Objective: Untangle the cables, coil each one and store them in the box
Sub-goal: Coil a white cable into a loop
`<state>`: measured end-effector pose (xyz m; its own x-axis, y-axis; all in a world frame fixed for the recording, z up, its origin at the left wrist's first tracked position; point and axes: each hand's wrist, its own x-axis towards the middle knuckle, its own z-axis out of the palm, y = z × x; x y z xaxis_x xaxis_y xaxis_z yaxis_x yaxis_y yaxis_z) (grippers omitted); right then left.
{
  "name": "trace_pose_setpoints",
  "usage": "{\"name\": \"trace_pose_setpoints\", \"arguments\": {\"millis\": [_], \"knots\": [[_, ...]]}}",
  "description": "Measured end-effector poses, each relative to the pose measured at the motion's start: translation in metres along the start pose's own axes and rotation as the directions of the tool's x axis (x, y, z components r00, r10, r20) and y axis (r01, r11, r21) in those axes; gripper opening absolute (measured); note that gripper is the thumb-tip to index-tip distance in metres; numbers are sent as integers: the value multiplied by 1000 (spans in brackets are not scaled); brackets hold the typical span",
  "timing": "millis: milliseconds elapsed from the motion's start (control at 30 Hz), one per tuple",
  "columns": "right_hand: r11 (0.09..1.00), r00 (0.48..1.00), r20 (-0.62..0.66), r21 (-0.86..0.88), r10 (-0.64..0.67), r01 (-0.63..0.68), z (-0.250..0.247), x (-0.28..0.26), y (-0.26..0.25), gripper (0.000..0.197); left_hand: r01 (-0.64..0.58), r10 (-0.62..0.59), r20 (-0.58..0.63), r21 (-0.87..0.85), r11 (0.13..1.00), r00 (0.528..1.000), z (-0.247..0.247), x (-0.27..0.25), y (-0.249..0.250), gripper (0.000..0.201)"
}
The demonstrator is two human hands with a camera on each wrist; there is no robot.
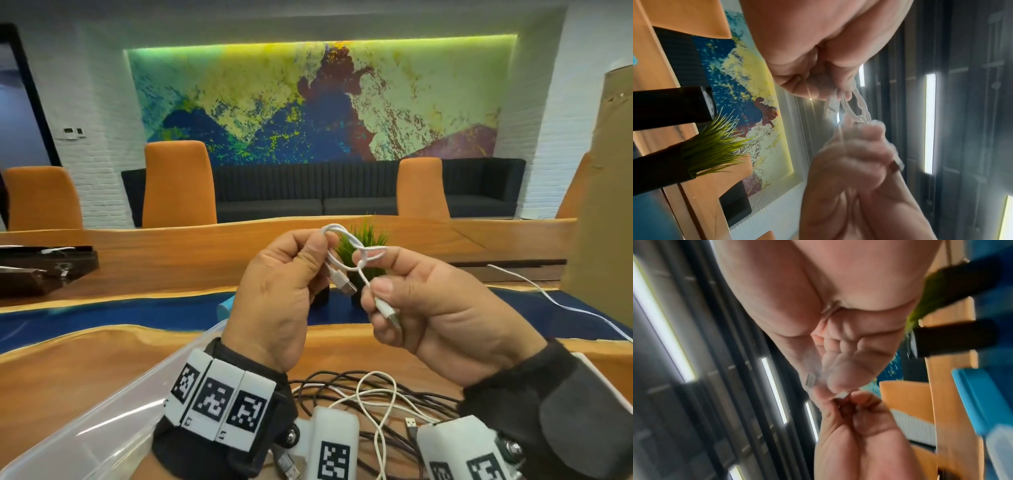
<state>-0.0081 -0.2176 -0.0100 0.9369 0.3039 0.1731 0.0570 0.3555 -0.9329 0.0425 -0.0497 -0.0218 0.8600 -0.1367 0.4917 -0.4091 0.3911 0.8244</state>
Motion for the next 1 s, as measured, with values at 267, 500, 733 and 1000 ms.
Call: {"name": "trace_pose_setpoints", "arguments": {"millis": [267, 500, 733, 1000], "knots": [[752, 996, -91, -657, -17, -47, 9, -6, -4, 6, 52, -97, -160, -263, 963, 982, -3, 4, 1, 17], [876, 984, -151, -482, -99, 14, 13, -10, -10, 11, -160, 188, -151, 180, 971, 971, 3, -2, -5, 26], [813, 904, -332, -581, -270, 30, -1, -9, -18, 14, -260, 319, -112, 364, 894, 941, -7, 1, 1, 21], [504, 983, -23, -861, -180, 72, 18, -2, 10, 9, 129, -129, 13, -158, 979, 992, 8, -3, -5, 18]]}}
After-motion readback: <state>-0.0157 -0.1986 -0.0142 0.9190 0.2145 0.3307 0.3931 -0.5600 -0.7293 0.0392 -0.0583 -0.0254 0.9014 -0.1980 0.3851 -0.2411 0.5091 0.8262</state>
